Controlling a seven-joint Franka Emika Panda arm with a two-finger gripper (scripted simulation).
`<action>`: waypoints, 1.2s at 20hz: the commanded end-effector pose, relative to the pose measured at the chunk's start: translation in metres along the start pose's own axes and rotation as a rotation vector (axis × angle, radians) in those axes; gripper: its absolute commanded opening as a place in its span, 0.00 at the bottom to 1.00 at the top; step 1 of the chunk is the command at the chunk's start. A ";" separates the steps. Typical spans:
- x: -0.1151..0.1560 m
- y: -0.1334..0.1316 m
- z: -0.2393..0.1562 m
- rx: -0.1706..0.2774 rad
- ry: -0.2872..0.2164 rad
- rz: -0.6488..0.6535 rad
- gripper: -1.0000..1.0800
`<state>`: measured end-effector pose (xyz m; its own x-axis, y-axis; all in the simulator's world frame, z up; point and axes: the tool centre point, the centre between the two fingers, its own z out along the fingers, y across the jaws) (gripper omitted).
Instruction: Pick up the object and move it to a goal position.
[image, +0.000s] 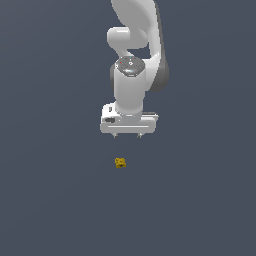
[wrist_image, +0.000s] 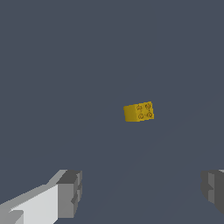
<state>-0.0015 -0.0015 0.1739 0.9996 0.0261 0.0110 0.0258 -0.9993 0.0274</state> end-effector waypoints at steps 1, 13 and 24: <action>0.000 0.001 0.000 -0.003 -0.001 -0.002 0.96; 0.004 0.002 0.008 0.006 -0.003 0.111 0.96; 0.015 0.008 0.029 0.019 -0.013 0.397 0.96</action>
<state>0.0124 -0.0090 0.1489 0.9476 -0.3194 0.0059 -0.3194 -0.9476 0.0072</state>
